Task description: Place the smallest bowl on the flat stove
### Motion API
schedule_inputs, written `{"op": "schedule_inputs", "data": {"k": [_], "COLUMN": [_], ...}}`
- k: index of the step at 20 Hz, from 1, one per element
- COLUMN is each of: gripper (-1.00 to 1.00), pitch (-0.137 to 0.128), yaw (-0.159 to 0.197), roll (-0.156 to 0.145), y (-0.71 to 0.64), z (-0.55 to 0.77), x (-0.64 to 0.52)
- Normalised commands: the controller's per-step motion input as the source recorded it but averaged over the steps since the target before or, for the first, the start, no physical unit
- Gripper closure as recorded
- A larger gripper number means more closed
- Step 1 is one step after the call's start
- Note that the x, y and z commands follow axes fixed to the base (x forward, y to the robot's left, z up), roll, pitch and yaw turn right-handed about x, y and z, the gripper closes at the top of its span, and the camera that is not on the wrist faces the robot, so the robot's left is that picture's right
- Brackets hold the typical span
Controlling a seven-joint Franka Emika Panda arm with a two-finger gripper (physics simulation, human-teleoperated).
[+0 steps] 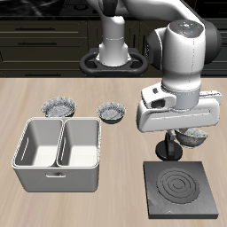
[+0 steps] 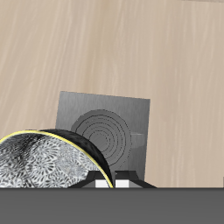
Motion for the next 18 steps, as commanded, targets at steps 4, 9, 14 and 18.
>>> {"op": "schedule_inputs", "data": {"k": [4,9,14,18], "gripper": [1.0,1.0,1.0,1.0], "pitch": [0.033,0.029,0.012,0.02], "yaw": [0.013,0.008,0.019,0.022], "roll": [0.004,0.002,-0.008,-0.009], "y": [0.03,0.0,-0.05,0.0], "z": [-0.36,-0.26,-0.17,-0.28], "x": [0.06,0.08,0.07,0.1]}}
